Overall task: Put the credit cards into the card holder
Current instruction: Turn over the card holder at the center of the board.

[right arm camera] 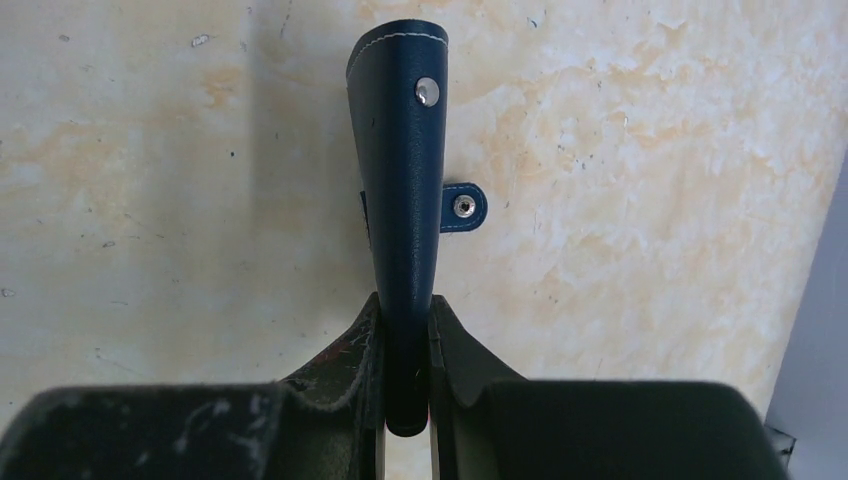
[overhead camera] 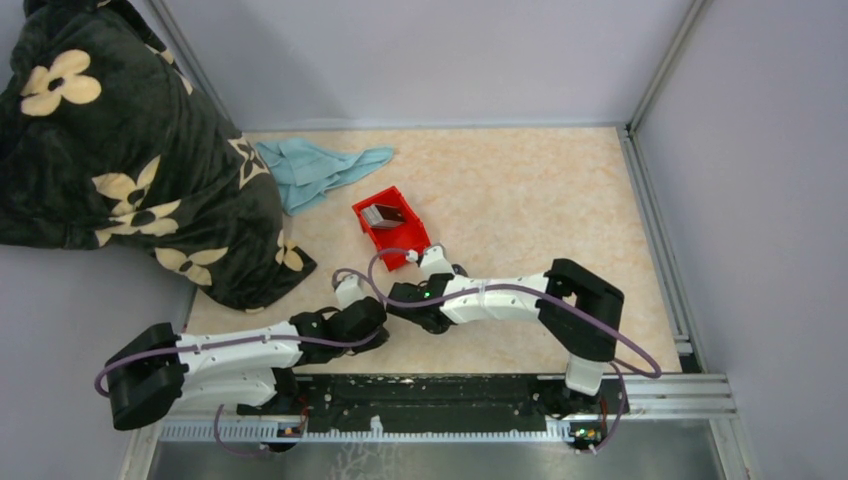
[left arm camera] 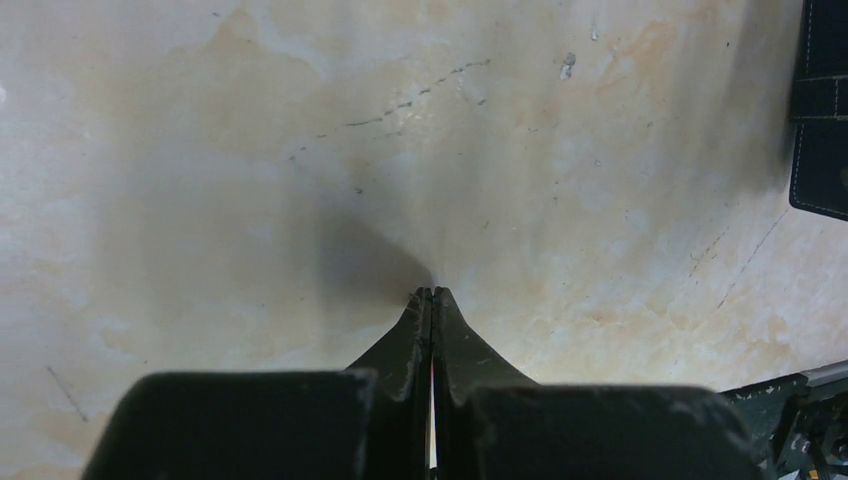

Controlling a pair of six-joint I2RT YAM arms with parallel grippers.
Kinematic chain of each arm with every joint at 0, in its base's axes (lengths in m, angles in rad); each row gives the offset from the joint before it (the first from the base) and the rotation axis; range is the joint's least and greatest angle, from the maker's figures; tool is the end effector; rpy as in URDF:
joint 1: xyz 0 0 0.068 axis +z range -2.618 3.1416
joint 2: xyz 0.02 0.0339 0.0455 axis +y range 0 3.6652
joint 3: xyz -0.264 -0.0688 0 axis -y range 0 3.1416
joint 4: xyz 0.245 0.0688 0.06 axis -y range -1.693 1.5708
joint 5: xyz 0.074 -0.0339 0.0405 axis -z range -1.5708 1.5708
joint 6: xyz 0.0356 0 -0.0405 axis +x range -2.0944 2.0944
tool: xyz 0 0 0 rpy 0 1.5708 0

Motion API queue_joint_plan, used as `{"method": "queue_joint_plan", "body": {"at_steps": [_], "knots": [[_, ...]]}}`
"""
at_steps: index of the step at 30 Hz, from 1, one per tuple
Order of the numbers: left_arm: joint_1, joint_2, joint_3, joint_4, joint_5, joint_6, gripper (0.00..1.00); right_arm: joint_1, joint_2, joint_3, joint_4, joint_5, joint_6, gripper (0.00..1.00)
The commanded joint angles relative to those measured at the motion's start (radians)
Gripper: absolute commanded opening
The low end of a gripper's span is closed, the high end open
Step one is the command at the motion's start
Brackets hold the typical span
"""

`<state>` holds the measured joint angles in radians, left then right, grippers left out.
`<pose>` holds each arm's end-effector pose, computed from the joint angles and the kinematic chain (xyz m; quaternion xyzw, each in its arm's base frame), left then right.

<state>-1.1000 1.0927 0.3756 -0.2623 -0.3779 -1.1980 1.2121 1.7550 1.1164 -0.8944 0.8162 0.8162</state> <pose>0.0944 -0.1565 0.1432 -0.1007 0.9358 -0.1876 0.2811 0.1312 0.2761 0.1769 -0.1731 0.9013 -0.1949 0.3461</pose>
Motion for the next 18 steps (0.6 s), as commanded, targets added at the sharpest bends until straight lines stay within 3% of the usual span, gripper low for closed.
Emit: {"method": "queue_joint_plan", "body": {"at_steps": [1, 2, 4, 7, 18], "knots": [[-0.003, -0.007, -0.049, -0.145, -0.024, -0.019, 0.00, 0.056, 0.059, 0.084, -0.008, 0.029, 0.035, 0.13], [-0.003, -0.006, -0.049, -0.146, -0.025, -0.019, 0.00, 0.067, 0.072, 0.094, -0.001, 0.021, 0.036, 0.16], [-0.003, -0.002, -0.050, -0.145, -0.023, -0.021, 0.00, 0.089, 0.086, 0.111, 0.014, 0.004, 0.039, 0.32], [-0.003, 0.005, -0.052, -0.140, -0.021, -0.024, 0.00, 0.112, 0.086, 0.127, 0.046, -0.029, 0.033, 0.45], [-0.003, 0.036, -0.042, -0.134, -0.013, -0.029, 0.00, 0.192, 0.016, 0.159, 0.057, -0.031, 0.045, 0.49]]}}
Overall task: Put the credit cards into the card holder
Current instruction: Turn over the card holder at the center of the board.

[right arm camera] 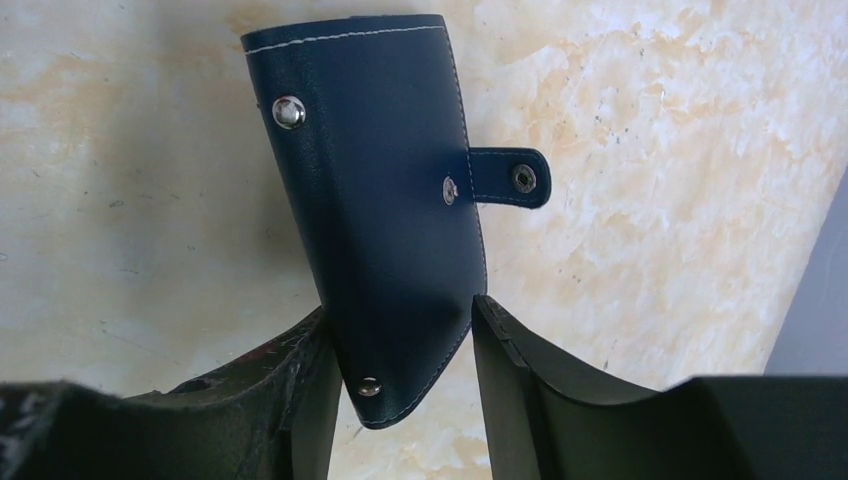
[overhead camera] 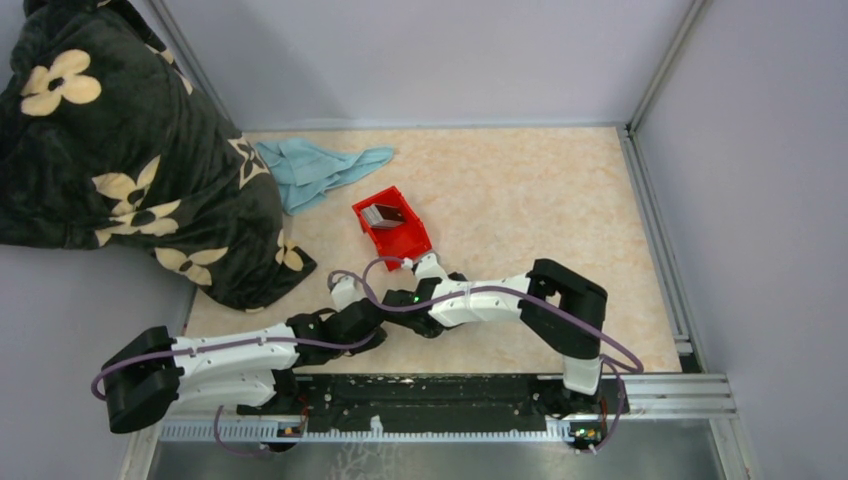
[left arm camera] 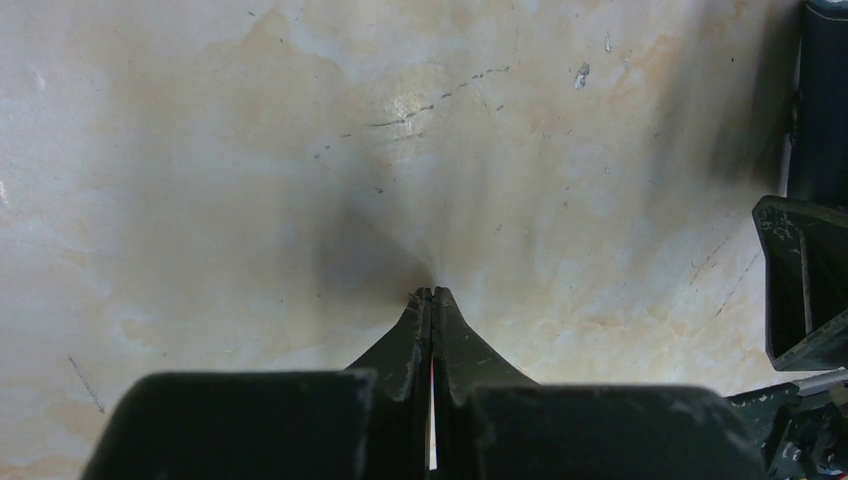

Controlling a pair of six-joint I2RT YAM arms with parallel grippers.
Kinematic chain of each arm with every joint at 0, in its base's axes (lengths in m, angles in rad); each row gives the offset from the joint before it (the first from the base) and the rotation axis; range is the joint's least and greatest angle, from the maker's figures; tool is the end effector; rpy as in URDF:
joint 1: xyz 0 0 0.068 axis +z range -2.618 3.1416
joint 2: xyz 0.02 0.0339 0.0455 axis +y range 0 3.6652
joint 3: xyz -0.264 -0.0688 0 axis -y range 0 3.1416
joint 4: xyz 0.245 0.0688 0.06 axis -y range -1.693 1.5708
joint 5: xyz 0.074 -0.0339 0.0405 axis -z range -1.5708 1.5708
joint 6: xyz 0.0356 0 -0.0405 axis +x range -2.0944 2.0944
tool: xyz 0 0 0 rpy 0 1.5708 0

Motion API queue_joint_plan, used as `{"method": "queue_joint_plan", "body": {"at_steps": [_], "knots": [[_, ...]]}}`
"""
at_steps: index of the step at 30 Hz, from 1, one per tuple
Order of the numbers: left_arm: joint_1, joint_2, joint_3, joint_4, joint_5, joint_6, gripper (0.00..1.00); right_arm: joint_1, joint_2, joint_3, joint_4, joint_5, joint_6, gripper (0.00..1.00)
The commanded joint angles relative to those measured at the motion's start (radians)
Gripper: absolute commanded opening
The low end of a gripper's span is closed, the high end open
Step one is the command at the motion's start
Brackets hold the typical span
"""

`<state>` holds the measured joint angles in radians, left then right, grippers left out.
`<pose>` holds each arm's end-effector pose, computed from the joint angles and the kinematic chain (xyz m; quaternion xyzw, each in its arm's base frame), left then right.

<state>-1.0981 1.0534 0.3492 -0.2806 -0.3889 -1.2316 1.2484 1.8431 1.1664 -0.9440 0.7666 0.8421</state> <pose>0.0913 -0.1489 0.1410 -0.1183 0.9335 -0.1873 0.2819 0.1231 0.2906 0.1616 -0.1962 0.9062 -0.2076 0.3118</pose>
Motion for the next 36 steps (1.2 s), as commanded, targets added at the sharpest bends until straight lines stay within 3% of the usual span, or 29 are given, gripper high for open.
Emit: {"method": "queue_joint_plan", "body": {"at_steps": [1, 9, 13, 17, 22, 28, 36], "knots": [[-0.005, 0.080, -0.014, -0.114, 0.000, 0.003, 0.00, 0.163, -0.082, 0.111, 0.105, 0.021, 0.021, 0.49], [-0.005, 0.125, 0.007, -0.082, -0.001, 0.010, 0.00, 0.207, -0.229, 0.073, 0.124, 0.068, 0.031, 0.54], [-0.005, 0.168, 0.045, -0.093, -0.011, 0.020, 0.00, 0.207, -0.294, 0.046, 0.180, 0.041, -0.015, 0.62], [-0.005, 0.197, 0.065, -0.098, -0.008, 0.024, 0.00, 0.221, -0.319, 0.057, 0.196, 0.031, -0.042, 0.98], [-0.005, 0.202, 0.064, -0.073, 0.004, 0.024, 0.00, 0.231, -0.344, 0.058, 0.207, 0.042, -0.047, 0.99], [-0.006, 0.164, 0.059, -0.019, 0.011, 0.034, 0.00, 0.216, -0.477, -0.066, 0.320, 0.160, -0.005, 0.99], [-0.009, 0.058, 0.025, 0.038, -0.022, -0.010, 0.10, 0.054, -0.670, -0.225, 0.386, 0.105, -0.015, 0.81]]}}
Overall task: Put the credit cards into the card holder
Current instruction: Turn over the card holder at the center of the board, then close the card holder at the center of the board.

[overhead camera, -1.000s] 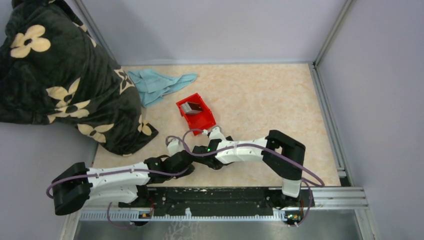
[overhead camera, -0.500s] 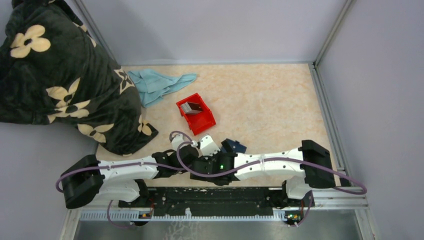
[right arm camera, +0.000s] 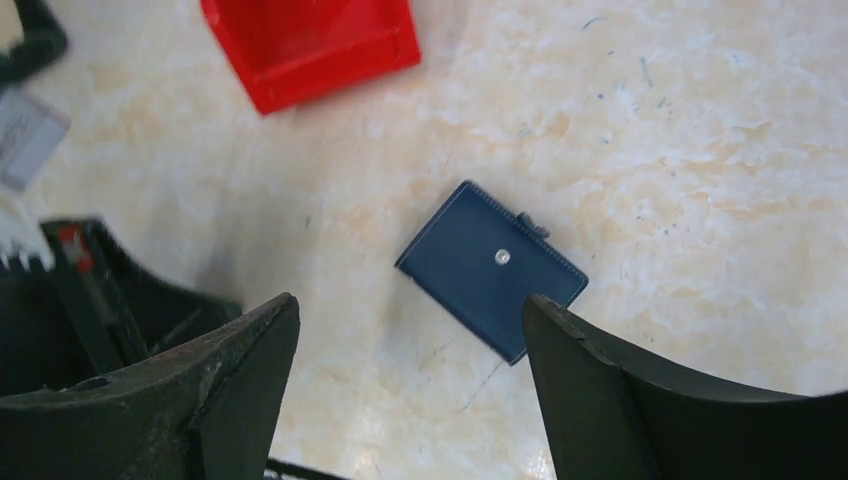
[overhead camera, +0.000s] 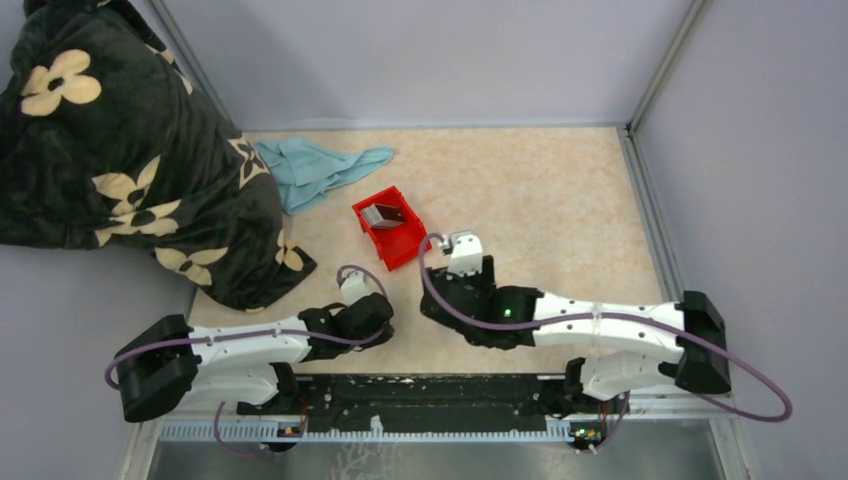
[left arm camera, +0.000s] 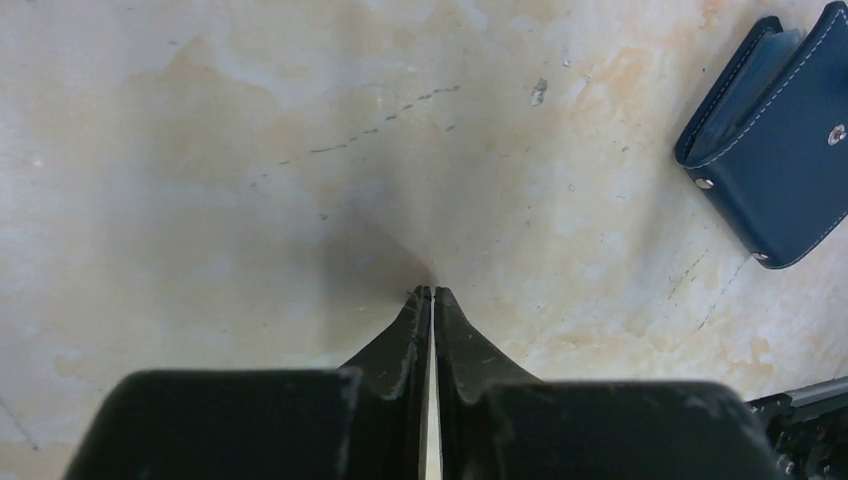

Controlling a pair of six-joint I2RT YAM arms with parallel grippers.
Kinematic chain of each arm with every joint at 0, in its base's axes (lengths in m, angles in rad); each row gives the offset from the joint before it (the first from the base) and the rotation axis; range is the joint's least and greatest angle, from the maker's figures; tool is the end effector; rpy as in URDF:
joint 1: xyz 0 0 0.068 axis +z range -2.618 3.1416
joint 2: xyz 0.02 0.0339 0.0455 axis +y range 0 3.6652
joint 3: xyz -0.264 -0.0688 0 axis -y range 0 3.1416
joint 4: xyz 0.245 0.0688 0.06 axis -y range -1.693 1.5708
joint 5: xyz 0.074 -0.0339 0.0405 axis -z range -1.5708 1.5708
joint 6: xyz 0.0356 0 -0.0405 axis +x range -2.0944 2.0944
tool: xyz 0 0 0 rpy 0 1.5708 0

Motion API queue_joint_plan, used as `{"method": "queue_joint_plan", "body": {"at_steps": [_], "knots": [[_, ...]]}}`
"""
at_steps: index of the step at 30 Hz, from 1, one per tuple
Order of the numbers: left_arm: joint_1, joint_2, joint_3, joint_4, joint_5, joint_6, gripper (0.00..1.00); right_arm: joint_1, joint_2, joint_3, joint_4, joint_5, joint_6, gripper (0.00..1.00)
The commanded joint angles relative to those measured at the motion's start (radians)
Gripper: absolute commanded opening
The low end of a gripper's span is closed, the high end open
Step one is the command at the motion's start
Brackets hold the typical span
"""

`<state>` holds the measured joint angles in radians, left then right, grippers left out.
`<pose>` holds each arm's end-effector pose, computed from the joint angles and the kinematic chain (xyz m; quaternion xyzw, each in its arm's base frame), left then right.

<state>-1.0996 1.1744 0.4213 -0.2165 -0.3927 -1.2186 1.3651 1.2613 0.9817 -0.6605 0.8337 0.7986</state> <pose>0.1022 -0.1705 0.1451 -0.1134 0.9317 -0.1916 0.2870 0.0767 0.2387 0.2759 -0.1224 0.8697 0.0696 0.4730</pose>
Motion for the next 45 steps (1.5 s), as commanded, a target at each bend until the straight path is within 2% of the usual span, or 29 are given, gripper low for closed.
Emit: {"method": "queue_joint_plan", "body": {"at_steps": [1, 6, 10, 17, 29, 35, 41, 45], "knots": [[-0.008, -0.083, -0.053, -0.009, -0.020, -0.021, 0.14, -0.094, -0.098, -0.053, 0.105, 0.025, 0.028, 0.80], [-0.009, -0.083, -0.043, 0.064, -0.022, 0.011, 0.29, -0.250, -0.082, -0.113, 0.157, -0.122, -0.042, 0.79], [-0.018, -0.022, -0.020, 0.150, 0.012, 0.033, 0.34, -0.324, -0.054, -0.161, 0.232, -0.237, -0.127, 0.71], [-0.052, 0.148, 0.049, 0.285, 0.038, 0.037, 0.35, -0.379, -0.011, -0.196, 0.270, -0.298, -0.211, 0.63], [-0.068, 0.445, 0.204, 0.354, 0.051, 0.026, 0.34, -0.456, 0.044, -0.222, 0.309, -0.327, -0.271, 0.51], [-0.069, 0.499, 0.244, 0.302, 0.020, -0.003, 0.34, -0.502, 0.072, -0.230, 0.351, -0.379, -0.310, 0.42], [-0.067, 0.492, 0.234, 0.279, -0.002, -0.020, 0.34, -0.512, 0.094, -0.220, 0.368, -0.398, -0.329, 0.41], [-0.068, 0.494, 0.229, 0.270, -0.016, -0.024, 0.35, -0.512, 0.084, -0.220, 0.369, -0.404, -0.336, 0.45]]}}
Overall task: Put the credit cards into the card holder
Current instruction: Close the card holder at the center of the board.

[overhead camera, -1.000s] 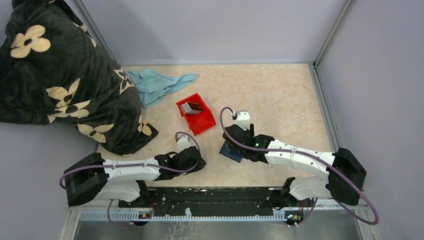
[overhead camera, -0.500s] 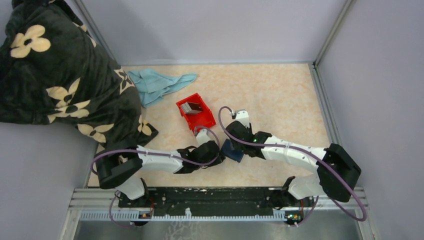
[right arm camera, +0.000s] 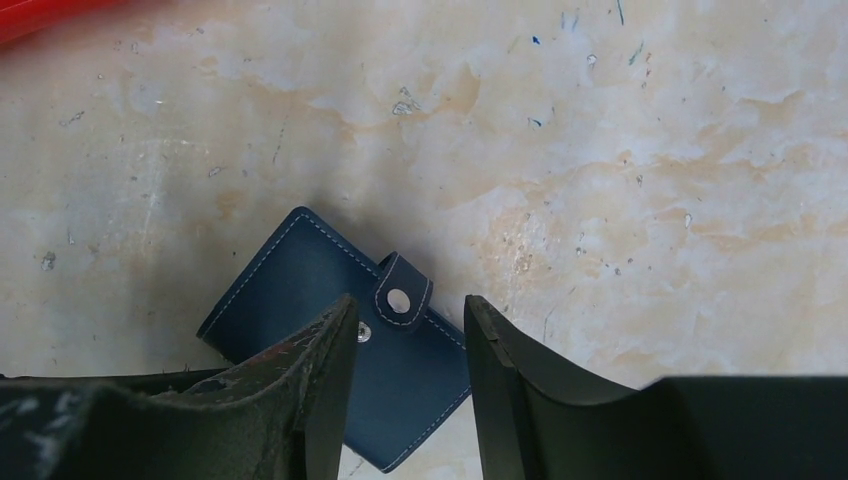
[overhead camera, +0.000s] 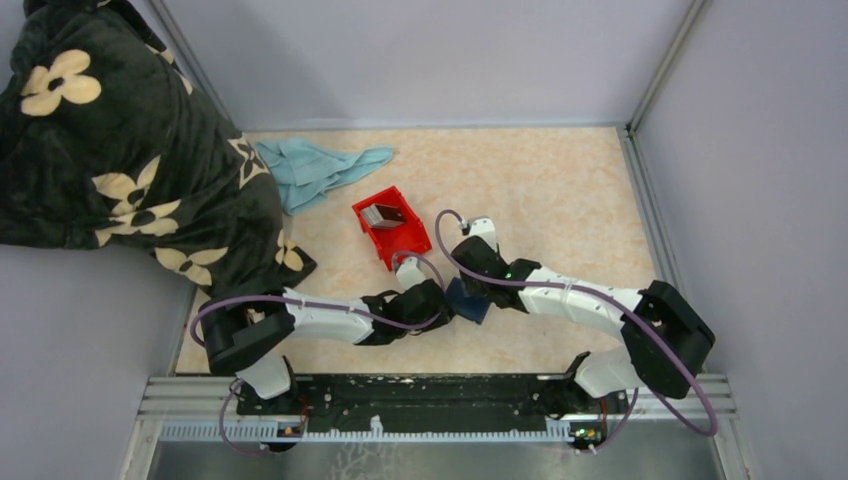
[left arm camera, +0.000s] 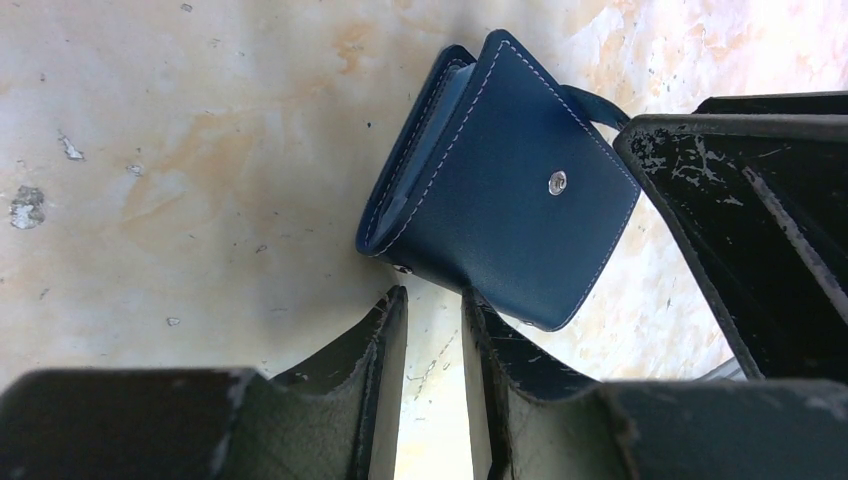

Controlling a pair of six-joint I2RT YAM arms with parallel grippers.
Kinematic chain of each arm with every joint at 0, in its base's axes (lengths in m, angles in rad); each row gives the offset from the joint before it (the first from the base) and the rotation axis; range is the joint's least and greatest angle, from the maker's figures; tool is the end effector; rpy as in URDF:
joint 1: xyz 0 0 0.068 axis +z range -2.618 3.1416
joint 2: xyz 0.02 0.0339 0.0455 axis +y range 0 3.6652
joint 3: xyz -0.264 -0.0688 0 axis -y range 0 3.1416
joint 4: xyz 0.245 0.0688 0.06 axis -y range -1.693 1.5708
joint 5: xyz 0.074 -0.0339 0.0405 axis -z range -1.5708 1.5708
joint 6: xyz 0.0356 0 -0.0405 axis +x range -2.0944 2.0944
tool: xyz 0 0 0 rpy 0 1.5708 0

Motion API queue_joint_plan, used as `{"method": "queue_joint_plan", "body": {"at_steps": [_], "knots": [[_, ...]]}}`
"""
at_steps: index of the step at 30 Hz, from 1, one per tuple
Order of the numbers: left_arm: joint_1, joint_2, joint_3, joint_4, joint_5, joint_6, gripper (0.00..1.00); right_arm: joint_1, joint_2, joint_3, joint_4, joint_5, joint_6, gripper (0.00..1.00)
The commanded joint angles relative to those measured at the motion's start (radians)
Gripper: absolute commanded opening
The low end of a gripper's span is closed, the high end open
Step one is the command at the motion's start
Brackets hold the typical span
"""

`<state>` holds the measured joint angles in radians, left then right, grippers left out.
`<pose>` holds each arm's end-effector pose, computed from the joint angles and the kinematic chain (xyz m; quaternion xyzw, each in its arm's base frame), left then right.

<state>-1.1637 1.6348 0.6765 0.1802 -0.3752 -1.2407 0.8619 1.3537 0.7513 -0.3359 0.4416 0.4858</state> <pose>0.1320 -0.2732 0.1358 -0.1068 0.9028 -0.2918 0.2971 0.1820 0.1888 0.1963 -0.1064 0.9237 0.0267 0.3670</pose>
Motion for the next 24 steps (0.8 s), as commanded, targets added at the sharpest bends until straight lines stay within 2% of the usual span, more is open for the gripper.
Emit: {"method": "queue_joint_plan", "body": {"at_steps": [1, 10, 13, 16, 20, 24], "knots": [[-0.002, 0.034, -0.025, -0.128, -0.042, -0.003, 0.35, -0.008, -0.008, 0.012, 0.042, -0.012, -0.025, 0.46], [0.019, 0.019, -0.032, -0.148, -0.089, 0.000, 0.35, -0.012, 0.041, 0.019, 0.052, -0.022, -0.038, 0.43], [0.029, 0.012, -0.038, -0.149, -0.093, 0.003, 0.35, -0.015, 0.048, 0.021, 0.060, -0.028, -0.042, 0.37], [0.039, 0.007, -0.041, -0.152, -0.093, 0.007, 0.35, -0.021, 0.054, 0.031, 0.052, -0.023, -0.046, 0.26], [0.053, 0.002, -0.041, -0.155, -0.096, 0.018, 0.35, -0.022, 0.047, 0.039, 0.043, -0.019, -0.048, 0.20], [0.073, 0.000, -0.039, -0.152, -0.097, 0.032, 0.35, -0.022, 0.031, 0.043, 0.035, -0.033, -0.045, 0.18]]}}
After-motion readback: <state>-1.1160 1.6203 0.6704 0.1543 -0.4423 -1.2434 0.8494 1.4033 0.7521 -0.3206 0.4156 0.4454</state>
